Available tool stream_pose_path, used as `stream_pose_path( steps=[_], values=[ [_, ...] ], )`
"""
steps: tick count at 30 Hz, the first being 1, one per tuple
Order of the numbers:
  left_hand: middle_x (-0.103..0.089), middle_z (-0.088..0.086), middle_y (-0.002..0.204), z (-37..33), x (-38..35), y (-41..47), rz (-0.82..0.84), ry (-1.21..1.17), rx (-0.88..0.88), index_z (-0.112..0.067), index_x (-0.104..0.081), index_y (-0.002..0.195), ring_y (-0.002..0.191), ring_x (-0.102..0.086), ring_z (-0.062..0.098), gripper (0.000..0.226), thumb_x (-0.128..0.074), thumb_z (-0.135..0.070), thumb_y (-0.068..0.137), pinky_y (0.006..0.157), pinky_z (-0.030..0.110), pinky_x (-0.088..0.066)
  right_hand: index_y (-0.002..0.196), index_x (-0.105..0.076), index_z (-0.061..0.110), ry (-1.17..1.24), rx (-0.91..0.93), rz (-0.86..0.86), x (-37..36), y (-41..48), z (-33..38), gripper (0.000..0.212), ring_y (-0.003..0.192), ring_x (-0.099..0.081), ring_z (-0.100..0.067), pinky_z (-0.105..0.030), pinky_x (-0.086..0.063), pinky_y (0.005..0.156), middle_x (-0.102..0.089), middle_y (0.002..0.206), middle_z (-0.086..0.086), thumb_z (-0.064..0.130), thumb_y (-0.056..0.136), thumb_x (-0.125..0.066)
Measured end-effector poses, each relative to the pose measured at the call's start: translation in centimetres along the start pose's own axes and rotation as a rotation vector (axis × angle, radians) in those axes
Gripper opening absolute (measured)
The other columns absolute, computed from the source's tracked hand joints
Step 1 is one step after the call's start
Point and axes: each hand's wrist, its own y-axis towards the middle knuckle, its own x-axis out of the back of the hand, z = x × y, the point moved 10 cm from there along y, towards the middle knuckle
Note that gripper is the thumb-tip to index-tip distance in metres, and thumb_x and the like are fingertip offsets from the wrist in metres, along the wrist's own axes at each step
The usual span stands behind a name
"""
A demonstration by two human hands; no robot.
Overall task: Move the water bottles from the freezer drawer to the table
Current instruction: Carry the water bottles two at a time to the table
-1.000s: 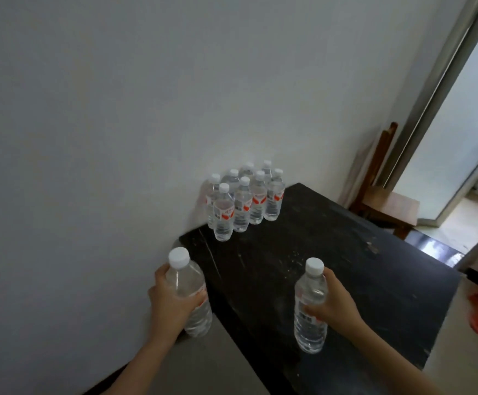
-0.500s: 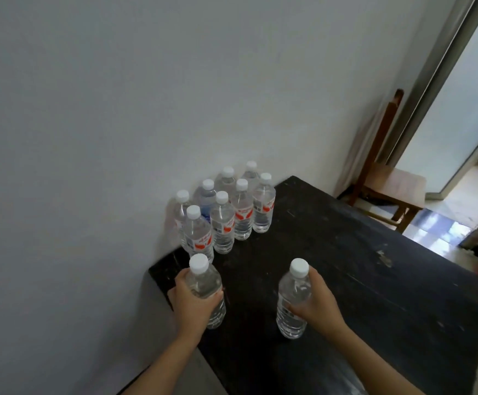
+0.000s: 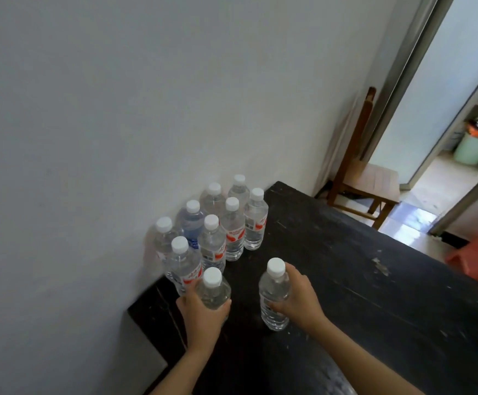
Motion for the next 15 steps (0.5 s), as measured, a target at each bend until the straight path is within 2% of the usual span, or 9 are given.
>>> stream_pose_path(
  steps=[5, 9, 11, 13, 15],
  values=[
    [-0.059, 0.011, 0.111, 0.9, 0.2, 0.6, -0.035, -0.019, 0.037, -0.01, -0.053, 0.118, 0.112, -0.046, 0.029, 0.078, -0.088, -0.012, 0.049, 0.091, 0.028, -0.038, 0.13, -0.038, 0.031, -0.004, 0.013, 0.036, -2.5, 3.3, 1.9, 0.083, 0.115, -0.046, -0.019, -0.04, -0.045, 0.097, -0.052, 0.123, 0.004, 0.027, 0.06, -0.083],
    [-0.06, 0.009, 0.107, 1.0, 1.0, 1.2, -0.068, -0.006, 0.046, -0.011, -0.054, 0.115, 0.109, -0.05, 0.03, 0.076, -0.088, -0.018, 0.048, 0.089, 0.032, -0.044, 0.122, -0.037, 0.041, 0.008, 0.052, 0.084, -5.0, 5.3, 3.6, 0.081, 0.113, -0.052, -0.019, -0.043, -0.048, 0.093, -0.055, 0.119, 0.005, 0.037, 0.053, -0.08],
    [-0.059, 0.007, 0.106, 1.1, 1.3, 1.4, -0.099, -0.007, 0.058, -0.012, -0.053, 0.115, 0.11, -0.049, 0.029, 0.077, -0.089, -0.019, 0.047, 0.09, 0.034, -0.044, 0.119, -0.04, 0.04, 0.037, 0.068, 0.081, -6.0, 6.1, 4.2, 0.077, 0.113, -0.053, -0.016, -0.043, -0.047, 0.095, -0.056, 0.12, 0.008, 0.042, 0.051, -0.076],
    [-0.053, 0.003, 0.105, 0.8, 1.5, 1.3, -0.124, -0.006, 0.071, -0.01, -0.051, 0.118, 0.112, -0.043, 0.027, 0.079, -0.089, -0.016, 0.049, 0.09, 0.033, -0.041, 0.122, -0.042, 0.037, 0.062, 0.082, 0.083, -6.6, 6.5, 4.7, 0.076, 0.115, -0.052, -0.015, -0.043, -0.047, 0.096, -0.057, 0.121, 0.009, 0.04, 0.054, -0.078],
    [-0.055, 0.007, 0.107, 0.4, 1.6, 1.2, -0.15, -0.005, 0.056, -0.009, -0.05, 0.118, 0.111, -0.04, 0.029, 0.08, -0.089, -0.015, 0.049, 0.091, 0.037, -0.041, 0.123, -0.043, 0.036, 0.06, 0.088, 0.08, -6.9, 6.7, 4.9, 0.076, 0.116, -0.051, -0.015, -0.042, -0.046, 0.097, -0.055, 0.123, 0.008, 0.036, 0.057, -0.081]
  ],
)
